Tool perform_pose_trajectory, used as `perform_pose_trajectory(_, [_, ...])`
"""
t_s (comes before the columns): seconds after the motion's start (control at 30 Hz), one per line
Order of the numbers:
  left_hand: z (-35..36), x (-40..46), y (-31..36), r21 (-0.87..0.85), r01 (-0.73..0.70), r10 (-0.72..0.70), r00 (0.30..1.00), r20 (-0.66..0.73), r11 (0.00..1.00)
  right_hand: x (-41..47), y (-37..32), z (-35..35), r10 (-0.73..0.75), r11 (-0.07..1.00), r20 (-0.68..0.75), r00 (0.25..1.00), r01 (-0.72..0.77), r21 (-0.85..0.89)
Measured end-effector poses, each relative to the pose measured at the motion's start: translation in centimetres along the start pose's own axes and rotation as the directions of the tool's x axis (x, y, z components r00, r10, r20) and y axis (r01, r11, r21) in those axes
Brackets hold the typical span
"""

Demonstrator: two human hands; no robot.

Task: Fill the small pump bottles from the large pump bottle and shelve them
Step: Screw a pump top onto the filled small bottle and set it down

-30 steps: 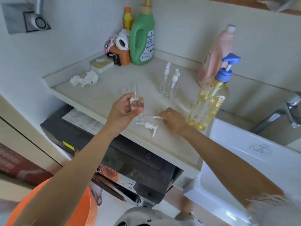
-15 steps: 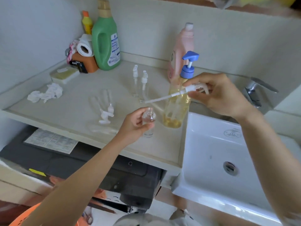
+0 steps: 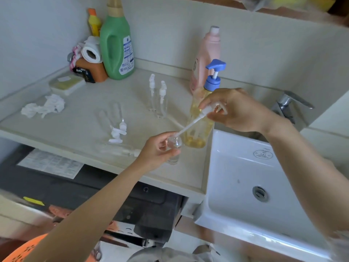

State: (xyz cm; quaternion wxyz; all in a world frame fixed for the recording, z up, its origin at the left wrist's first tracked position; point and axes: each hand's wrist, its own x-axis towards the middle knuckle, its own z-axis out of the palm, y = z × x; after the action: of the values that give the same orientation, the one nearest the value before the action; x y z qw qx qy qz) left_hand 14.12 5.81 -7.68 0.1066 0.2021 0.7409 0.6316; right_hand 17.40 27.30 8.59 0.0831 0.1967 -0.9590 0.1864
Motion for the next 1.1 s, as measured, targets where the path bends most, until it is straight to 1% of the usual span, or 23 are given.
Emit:
perform_pose_trajectory(0.07, [-0.1,-0.1,0.2,-0.021,0.000,0.000,1.000,0.005,1.000,1.0,-0.8,0.1,-0.039,0.999,0.044,0.998,0.039,-0.002])
perform_pose_trajectory(0.13, [0.0,-0.2,0.5,-0.028,0.005,-0.004,1.000,0.023,1.000,2.1,-1.6,0.4,-0.096,0.995,0.132,0.987,0.098,-0.007])
perform_pose_trajectory(0.2, [0.1,-0.2,0.6,-0.032,0.010,-0.009,1.000,0.029,0.999,3.1,-2.3,1.2,-0.124,0.989,0.216,0.968,0.139,-0.056])
perform_pose_trajectory(0.3, [0.1,-0.1,0.7,-0.039,0.015,-0.015,1.000,0.017,0.999,4.0,-2.9,3.5,-0.123,0.975,0.303,0.945,0.172,-0.139])
perform_pose_trajectory(0.37, [0.0,-0.2,0.9,-0.029,0.001,-0.001,1.000,0.002,1.000,4.1,-2.8,5.0,-0.087,0.977,0.358,0.930,0.150,-0.153])
perform_pose_trajectory(0.43, [0.2,-0.2,1.1,-0.028,-0.012,0.012,1.000,0.000,1.000,3.8,-2.4,5.8,-0.067,0.974,0.382,0.922,0.142,-0.174])
perform_pose_trajectory(0.5, [0.3,-0.3,1.0,-0.043,-0.005,0.005,1.000,0.000,0.999,3.6,-2.6,6.8,-0.034,0.958,0.357,0.933,0.132,-0.254])
perform_pose_trajectory(0.57, [0.3,-0.4,0.9,-0.047,0.007,-0.007,1.000,-0.001,0.999,3.5,-2.8,7.7,0.063,0.912,0.298,0.953,0.067,-0.405])
perform_pose_trajectory(0.6, [0.3,-0.4,0.9,-0.044,0.010,-0.010,1.000,-0.003,0.999,3.5,-3.0,7.8,0.116,0.892,0.273,0.955,0.021,-0.451])
perform_pose_trajectory(0.63, [0.3,-0.4,0.9,-0.050,0.009,-0.009,1.000,-0.005,0.999,3.4,-3.0,7.7,0.135,0.894,0.263,0.955,-0.003,-0.448])
perform_pose_trajectory(0.67, [0.3,-0.4,0.8,-0.062,0.008,-0.008,1.000,-0.005,0.998,3.4,-2.9,7.3,0.120,0.917,0.288,0.950,0.004,-0.398])
perform_pose_trajectory(0.73, [0.2,-0.4,0.9,-0.069,0.005,-0.005,1.000,-0.003,0.998,3.5,-2.6,6.1,0.050,0.976,0.388,0.920,0.038,-0.216])
perform_pose_trajectory(0.77, [0.2,-0.3,0.9,-0.065,0.007,-0.008,1.000,-0.004,0.998,3.7,-2.6,5.7,0.021,0.984,0.411,0.911,0.054,-0.171])
perform_pose_trajectory(0.8, [0.2,-0.3,0.8,-0.061,0.010,-0.011,1.000,-0.005,0.998,3.7,-2.7,5.7,0.024,0.984,0.401,0.916,0.049,-0.171])
perform_pose_trajectory(0.83, [0.2,-0.3,0.8,-0.057,0.012,-0.013,1.000,-0.010,0.998,3.6,-2.9,6.1,0.071,0.972,0.377,0.924,0.020,-0.232])
perform_pose_trajectory(0.87, [0.2,-0.3,0.8,-0.054,0.011,-0.012,1.000,-0.012,0.999,3.4,-3.0,6.8,0.147,0.942,0.349,0.926,-0.024,-0.333])
perform_pose_trajectory(0.9, [0.2,-0.3,0.7,-0.048,0.017,-0.017,1.000,-0.016,0.999,3.3,-3.1,7.5,0.225,0.899,0.343,0.912,-0.059,-0.433])
perform_pose_trajectory(0.93, [0.2,-0.2,0.6,-0.039,0.020,-0.021,1.000,-0.012,0.999,3.1,-3.0,7.8,0.296,0.863,0.349,0.889,-0.092,-0.497])
perform_pose_trajectory(0.97, [0.2,-0.2,0.6,-0.032,0.022,-0.023,1.000,-0.007,0.999,2.9,-2.9,7.7,0.334,0.846,0.359,0.871,-0.110,-0.521])
perform_pose_trajectory(1.0, [0.2,-0.2,0.6,-0.031,0.022,-0.022,1.000,-0.004,0.999,2.9,-2.8,7.1,0.346,0.847,0.346,0.872,-0.132,-0.514])
perform_pose_trajectory(1.03, [0.1,-0.2,0.6,-0.031,0.020,-0.020,1.000,-0.005,0.999,3.0,-2.6,6.2,0.315,0.872,0.311,0.897,-0.144,-0.469])
perform_pose_trajectory(1.07, [0.2,-0.2,0.7,-0.036,0.019,-0.019,1.000,-0.006,0.999,2.9,-2.3,5.4,0.236,0.912,0.279,0.931,-0.113,-0.393])
perform_pose_trajectory(1.1, [0.2,-0.2,0.9,-0.039,0.020,-0.020,1.000,-0.005,0.999,2.9,-2.1,4.8,0.115,0.949,0.272,0.956,-0.024,-0.315])
